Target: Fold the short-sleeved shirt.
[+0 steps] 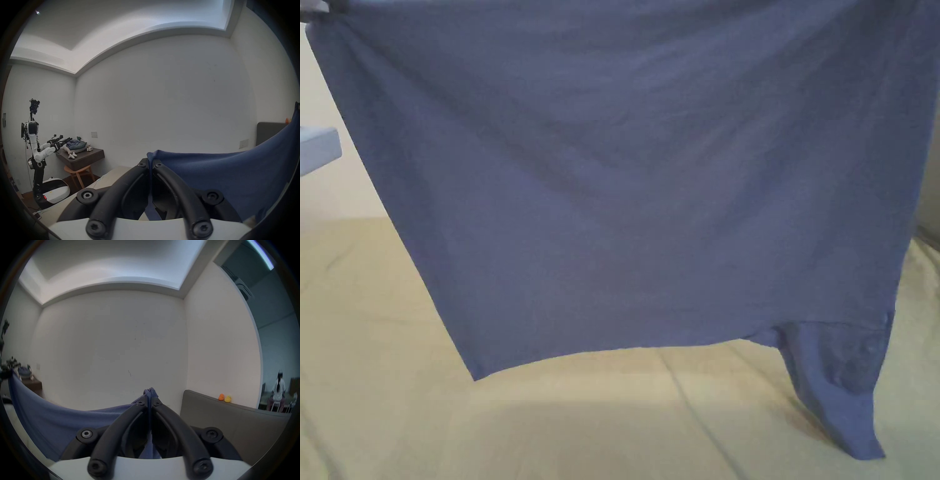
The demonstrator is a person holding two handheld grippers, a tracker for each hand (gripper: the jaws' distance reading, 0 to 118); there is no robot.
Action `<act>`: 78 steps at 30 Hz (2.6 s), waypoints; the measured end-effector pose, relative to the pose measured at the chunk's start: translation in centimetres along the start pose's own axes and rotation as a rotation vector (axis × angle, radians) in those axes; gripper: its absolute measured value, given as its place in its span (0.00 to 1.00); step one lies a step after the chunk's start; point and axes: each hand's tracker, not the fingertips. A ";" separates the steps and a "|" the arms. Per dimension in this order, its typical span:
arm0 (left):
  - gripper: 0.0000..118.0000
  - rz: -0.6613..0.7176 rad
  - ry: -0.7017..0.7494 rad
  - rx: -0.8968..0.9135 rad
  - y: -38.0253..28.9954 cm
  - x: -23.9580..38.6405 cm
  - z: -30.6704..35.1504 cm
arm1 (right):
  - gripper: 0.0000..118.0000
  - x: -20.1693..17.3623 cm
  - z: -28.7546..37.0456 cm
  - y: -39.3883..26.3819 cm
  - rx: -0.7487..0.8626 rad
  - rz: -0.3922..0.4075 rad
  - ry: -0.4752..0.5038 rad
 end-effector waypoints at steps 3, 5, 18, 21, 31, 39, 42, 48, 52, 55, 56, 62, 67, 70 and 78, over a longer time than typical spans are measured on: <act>0.00 -0.016 -0.004 -0.009 -2.5 1.1 -0.9 | 0.02 -0.7 -1.2 -3.4 -0.040 0.014 -0.002; 0.00 -0.022 -0.016 -0.050 -4.3 1.5 -1.5 | 0.02 -0.7 -1.5 -5.8 -0.083 -0.009 -0.002; 0.00 -0.040 -0.140 -0.210 -15.4 1.8 4.2 | 0.02 1.2 6.0 -19.5 -0.357 -0.155 0.051; 0.00 -0.005 -0.167 -0.246 -17.4 0.5 7.9 | 0.02 1.8 10.7 -20.6 -0.353 -0.111 0.060; 0.00 0.023 -0.236 -0.370 -27.2 -3.2 24.8 | 0.02 2.7 30.4 -25.6 -0.446 -0.034 0.129; 0.00 0.023 -0.263 -0.425 -33.5 -6.5 35.4 | 0.02 4.2 42.1 -30.0 -0.533 -0.065 0.141; 0.00 0.030 -0.271 -0.461 -35.3 -8.0 37.6 | 0.02 5.2 45.7 -30.5 -0.552 -0.052 0.149; 0.00 0.013 -0.327 -0.495 -36.6 -10.7 43.2 | 0.02 6.8 52.2 -30.9 -0.580 -0.002 0.207; 0.00 -0.030 -0.381 -0.557 -38.8 -11.4 45.7 | 0.02 7.0 55.6 -33.0 -0.685 0.009 0.233; 0.00 -0.055 -0.395 -0.611 -40.3 -11.6 46.4 | 0.02 6.7 57.4 -34.8 -0.770 0.053 0.265; 0.00 -0.057 -0.395 -0.636 -40.7 -11.5 46.7 | 0.02 6.6 57.7 -35.3 -0.802 0.060 0.276; 0.00 -0.076 -0.407 -0.721 -43.2 -11.5 46.3 | 0.02 6.5 58.3 -37.9 -0.862 0.077 0.277; 0.43 -0.040 -0.387 -0.713 -43.1 -11.6 46.5 | 0.31 7.0 58.3 -38.2 -0.889 0.008 0.267; 0.92 -0.016 -0.360 -0.649 -40.6 -12.5 47.5 | 0.90 8.2 59.1 -36.5 -0.872 -0.058 0.173; 0.05 -0.026 -0.447 -0.378 -35.2 -14.9 56.3 | 0.00 7.8 64.1 -27.9 -0.586 -0.137 0.260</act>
